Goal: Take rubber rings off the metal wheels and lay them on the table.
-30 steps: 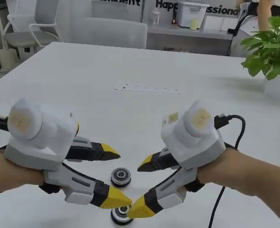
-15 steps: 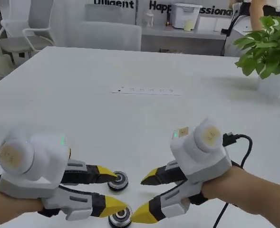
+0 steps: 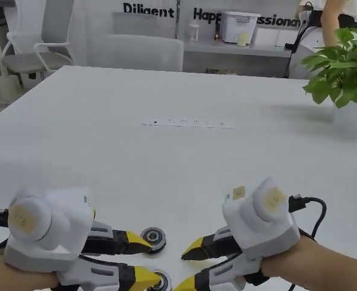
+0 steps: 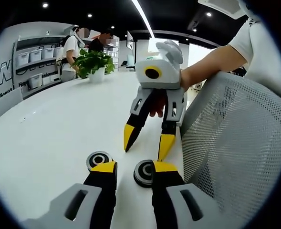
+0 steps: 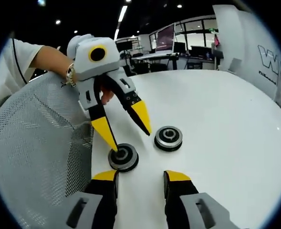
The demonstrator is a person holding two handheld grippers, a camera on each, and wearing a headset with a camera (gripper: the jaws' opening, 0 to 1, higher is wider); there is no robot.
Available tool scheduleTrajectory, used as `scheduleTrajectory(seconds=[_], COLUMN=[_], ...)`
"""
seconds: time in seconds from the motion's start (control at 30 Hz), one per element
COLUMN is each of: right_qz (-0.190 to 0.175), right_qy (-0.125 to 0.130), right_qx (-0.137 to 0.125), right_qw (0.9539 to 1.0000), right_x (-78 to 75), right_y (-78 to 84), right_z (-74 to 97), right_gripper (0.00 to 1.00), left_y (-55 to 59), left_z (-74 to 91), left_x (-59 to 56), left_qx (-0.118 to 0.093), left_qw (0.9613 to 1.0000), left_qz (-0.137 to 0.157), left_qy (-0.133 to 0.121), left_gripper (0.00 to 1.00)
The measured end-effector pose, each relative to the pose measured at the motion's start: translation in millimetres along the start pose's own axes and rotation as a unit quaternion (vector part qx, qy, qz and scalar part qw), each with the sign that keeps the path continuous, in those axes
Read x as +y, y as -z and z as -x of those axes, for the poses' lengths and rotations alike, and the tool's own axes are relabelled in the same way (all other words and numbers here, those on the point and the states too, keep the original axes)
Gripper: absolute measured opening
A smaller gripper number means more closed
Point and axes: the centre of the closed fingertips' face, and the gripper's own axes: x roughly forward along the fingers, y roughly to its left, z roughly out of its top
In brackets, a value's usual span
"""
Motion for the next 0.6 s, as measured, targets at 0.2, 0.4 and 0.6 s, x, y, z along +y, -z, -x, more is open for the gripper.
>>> scheduleTrajectory(seconds=[0.2,0.4,0.6], right_qz=[0.02,0.031,0.037], right_qy=[-0.021,-0.028,-0.029], right_qx=[0.005,-0.001,-0.004], right_qw=[0.9996,0.9991,0.9989], right_x=[11.7,14.7,14.8], right_y=[-0.5,-4.1,-5.2], right_z=[-2.6,-4.0,-3.9], right_gripper=[0.33,0.31,0.27], left_y=[0.4,4.6,7.9], left_z=[-2.1,-3.8,-7.3], left_x=[-10.7,-20.0,-17.9], left_qx=[0.002,0.012,0.024], left_qw=[0.9996,0.9986,0.997], left_qz=[-0.012,-0.03,-0.062], left_qy=[0.024,0.042,0.039], left_gripper=[0.21,0.18,0.13])
